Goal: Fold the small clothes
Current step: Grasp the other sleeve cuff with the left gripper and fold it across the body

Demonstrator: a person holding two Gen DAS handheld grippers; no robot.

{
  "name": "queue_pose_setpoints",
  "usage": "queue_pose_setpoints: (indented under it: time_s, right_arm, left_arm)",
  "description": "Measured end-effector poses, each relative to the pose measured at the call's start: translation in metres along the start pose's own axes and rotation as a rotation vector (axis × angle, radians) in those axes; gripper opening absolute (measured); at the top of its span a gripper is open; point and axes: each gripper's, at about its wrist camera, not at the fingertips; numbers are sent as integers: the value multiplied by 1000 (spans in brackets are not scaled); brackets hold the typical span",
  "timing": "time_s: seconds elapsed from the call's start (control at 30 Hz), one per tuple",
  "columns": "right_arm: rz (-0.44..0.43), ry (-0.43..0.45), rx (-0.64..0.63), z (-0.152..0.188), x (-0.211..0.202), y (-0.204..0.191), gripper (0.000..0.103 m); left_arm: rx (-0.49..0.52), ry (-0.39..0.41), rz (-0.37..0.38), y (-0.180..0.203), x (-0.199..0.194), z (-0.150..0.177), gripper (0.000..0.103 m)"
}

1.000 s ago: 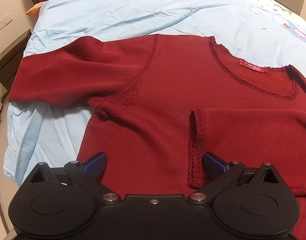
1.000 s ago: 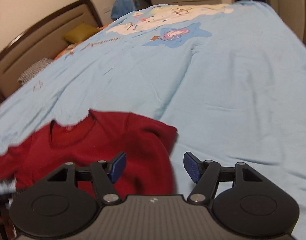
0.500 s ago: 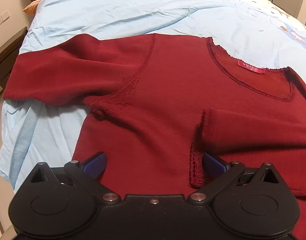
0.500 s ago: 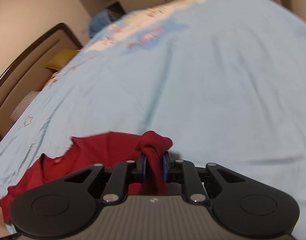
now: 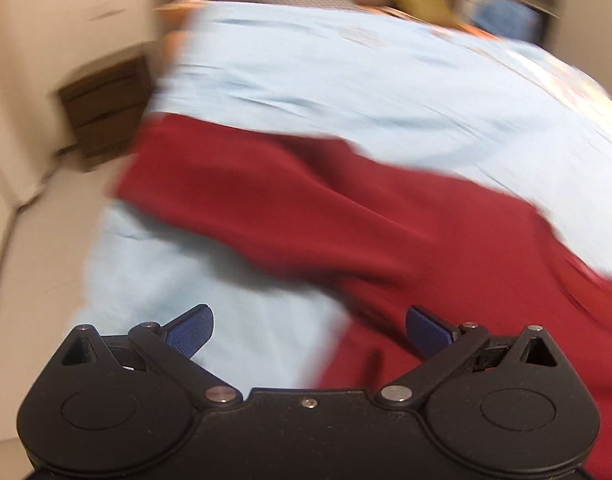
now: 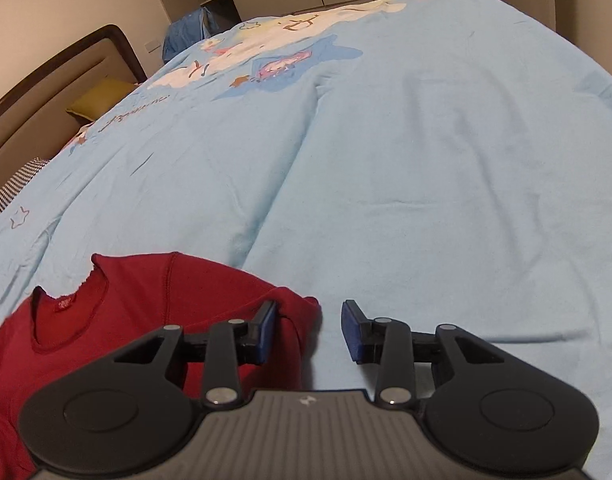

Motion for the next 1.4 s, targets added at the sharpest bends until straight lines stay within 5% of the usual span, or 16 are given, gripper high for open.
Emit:
queue_pose_setpoints:
  time_s: [0.13, 0.2, 0.43, 0.63, 0.73, 0.8, 0.87, 0.97, 1.17, 1.4]
  right_arm:
    - [-32, 44, -12, 5, -22, -2, 50]
    - [-55, 51, -27, 7, -36, -2, 66]
    - [-92, 1, -123, 23, -78, -6, 82]
    - [-104, -63, -153, 41, -101, -9, 84]
    - [-113, -95, -150, 50, -109, -9, 85]
    - [-115, -112, -155, 56, -112, -10, 85]
    - [-118, -126, -159, 62, -116, -10, 85]
    - [-119, -144, -150, 68, -119, -9, 85]
    - [-140, -146, -122, 69, -127, -12, 85]
    - [-153, -108, -91, 61, -140, -13, 85]
  left_arm:
    - [-172, 14, -81, -59, 29, -16, 102]
    - [-270, 24, -88, -86, 44, -22, 102]
    - [-586, 43, -73, -154, 87, -41, 95]
    - [-923, 42, 9, -189, 104, -26, 65]
    - [-998, 64, 33, -194, 105, -20, 42]
    - [-979, 93, 38, -193, 99, -21, 15]
    - [-918, 116, 15, -188, 90, -28, 6]
    - [-759, 172, -38, -173, 68, -45, 5]
    - [-419, 411, -51, -113, -13, -83, 5]
    - [78, 752, 84, 14, -121, -78, 5]
Point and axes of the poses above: each gripper's, at about its wrist camera, not at the fingertips, and x roughly the way its jaws point, y to its right, z to its underside, and after that the axes turned 11 degrees about x, right-handed
